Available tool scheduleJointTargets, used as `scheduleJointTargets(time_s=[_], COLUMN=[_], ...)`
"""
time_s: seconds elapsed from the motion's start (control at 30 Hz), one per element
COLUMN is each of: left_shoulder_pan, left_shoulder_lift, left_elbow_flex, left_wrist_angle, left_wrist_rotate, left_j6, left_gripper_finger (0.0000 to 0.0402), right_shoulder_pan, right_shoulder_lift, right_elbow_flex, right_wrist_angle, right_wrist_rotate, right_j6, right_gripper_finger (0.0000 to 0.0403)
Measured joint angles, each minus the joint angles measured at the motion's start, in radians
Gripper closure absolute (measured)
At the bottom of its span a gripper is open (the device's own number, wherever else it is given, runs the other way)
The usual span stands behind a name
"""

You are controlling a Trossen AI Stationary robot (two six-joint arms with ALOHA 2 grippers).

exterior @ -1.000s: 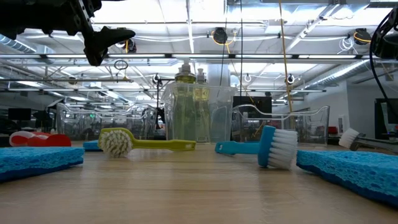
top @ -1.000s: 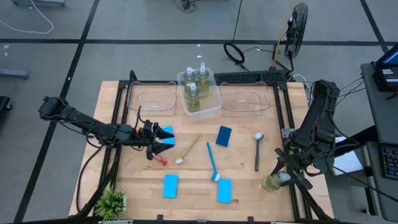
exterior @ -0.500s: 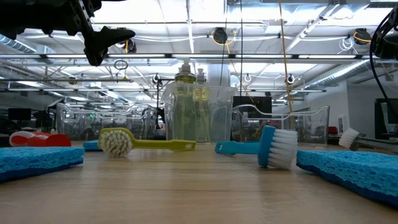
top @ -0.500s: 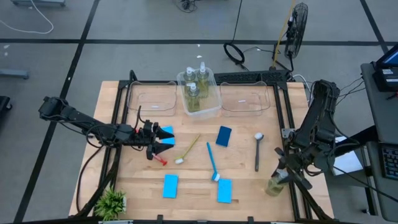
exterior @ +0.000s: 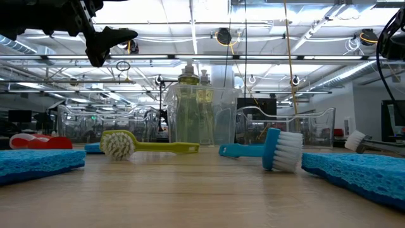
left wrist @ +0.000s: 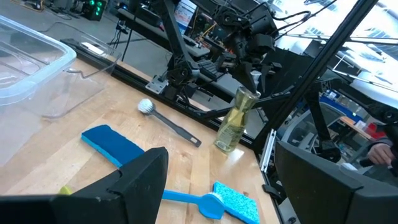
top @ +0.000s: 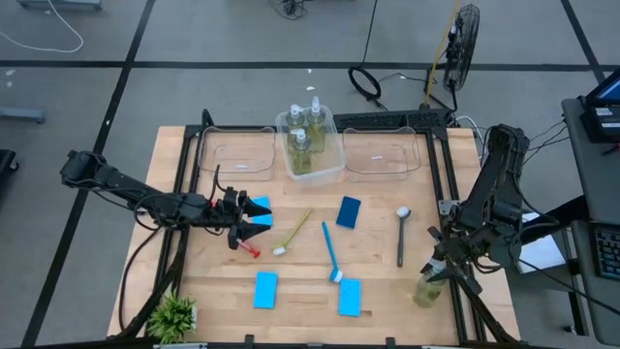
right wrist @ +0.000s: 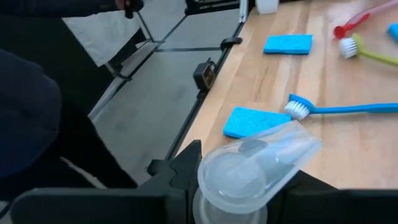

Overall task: Pick & Place Kitchen Sink Supplies
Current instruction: Put the green soap dispenser into the transparent white bin

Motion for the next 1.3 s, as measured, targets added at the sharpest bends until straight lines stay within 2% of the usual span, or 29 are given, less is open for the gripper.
scheduleJointTargets(time_s=[0.37, 0.67, 1.3], left_shoulder_pan=[0.0, 0.0, 0.0], left_shoulder_lift=[0.0, 0.0, 0.0], left_elbow_flex=[0.0, 0.0, 0.0], left_wrist_angle=[0.0, 0.0, 0.0], left_wrist_rotate=[0.0, 0.0, 0.0], left_j6=[0.022, 0.037, 0.051], left_gripper_finger=[0.0105, 0.0105, 0.0105], right_shoulder_pan=[-0.002, -0.033, -0.433], right_shoulder_lift=[0.0, -0.001, 0.055], right_elbow_flex=[-0.002, -0.002, 0.0], right_wrist_angle=[0.076, 0.304, 0.869], right_wrist_rotate=[0.175, 0.302, 0.3], right_j6=[-0.041, -0.223, -0.783], right_gripper_finger=[0.0313, 0.0313, 0.0315])
